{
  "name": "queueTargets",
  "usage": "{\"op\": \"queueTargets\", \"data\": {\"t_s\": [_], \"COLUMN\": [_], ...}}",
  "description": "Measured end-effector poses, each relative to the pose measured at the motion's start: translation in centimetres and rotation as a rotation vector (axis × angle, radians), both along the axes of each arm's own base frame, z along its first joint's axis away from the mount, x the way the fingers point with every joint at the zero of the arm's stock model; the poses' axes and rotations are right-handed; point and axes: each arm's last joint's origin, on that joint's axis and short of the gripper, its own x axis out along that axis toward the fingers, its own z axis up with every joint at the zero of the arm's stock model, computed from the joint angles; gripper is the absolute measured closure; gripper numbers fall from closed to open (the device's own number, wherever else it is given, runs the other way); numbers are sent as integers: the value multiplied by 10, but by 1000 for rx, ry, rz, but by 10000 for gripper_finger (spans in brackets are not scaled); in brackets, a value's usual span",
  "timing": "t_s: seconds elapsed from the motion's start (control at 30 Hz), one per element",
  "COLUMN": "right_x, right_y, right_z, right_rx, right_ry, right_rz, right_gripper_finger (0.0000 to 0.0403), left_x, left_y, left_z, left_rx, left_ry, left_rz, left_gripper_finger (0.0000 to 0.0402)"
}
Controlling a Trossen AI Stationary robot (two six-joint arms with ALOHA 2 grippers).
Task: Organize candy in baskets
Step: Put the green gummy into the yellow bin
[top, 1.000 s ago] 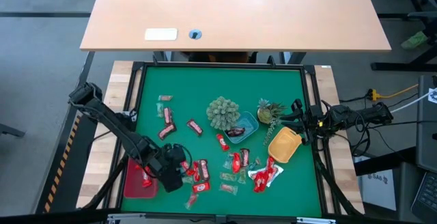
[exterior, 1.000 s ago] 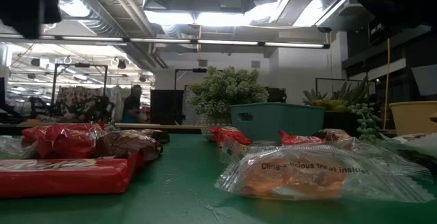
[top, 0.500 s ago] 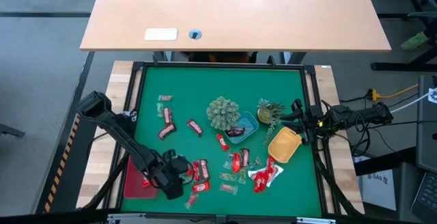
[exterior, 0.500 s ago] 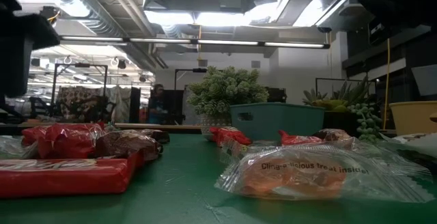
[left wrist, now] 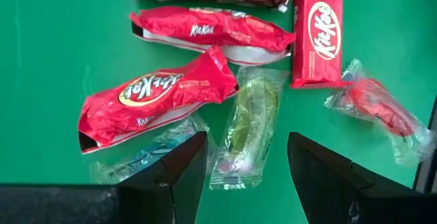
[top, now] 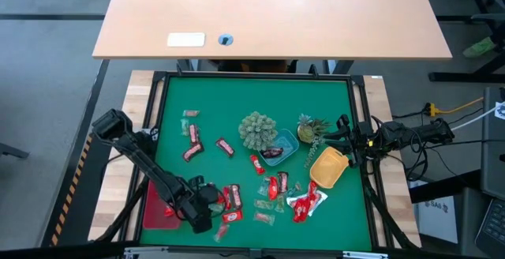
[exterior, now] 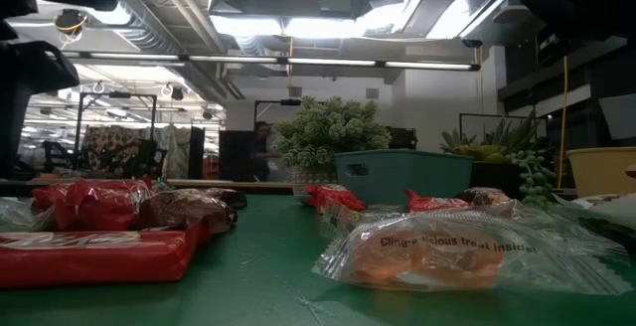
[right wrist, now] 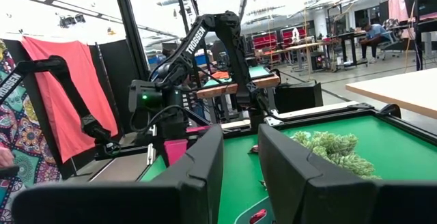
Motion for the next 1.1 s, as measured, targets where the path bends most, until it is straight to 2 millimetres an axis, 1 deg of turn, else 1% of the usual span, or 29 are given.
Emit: {"op": "queueTargets", "data": {"t_s": [0.2,0.4,0.5,0.67,0.77,0.97,1.1], "right_x": [0,0,0,0,0,0,0], "right_y": [0,0,0,0,0,0,0], "right_z": [0,-1,-1,-1,-1,-1,-1], "right_rx": [0,-1,-2,-2,-2,-2,-2], "right_ry": [1,5,9,9,8,9,8], "right_rz": [0,0,0,0,0,0,0], "right_gripper_finger": [308,308,308,308,308,308,308], "left_x": [0,-3,-2,0,1,1,1], "left_y": [-3,-12,-13,-12,-12,-12,-12], "left_z": [-5,-23,-31,-33,-33,-33,-33], "left_rx": [33,52,69,80,80,77,68], "left_ry": [-18,29,41,38,38,38,39], "left_rz": [2,-29,-28,-20,-19,-17,-17], "left_gripper_finger": [205,205,205,206,217,256,268]}}
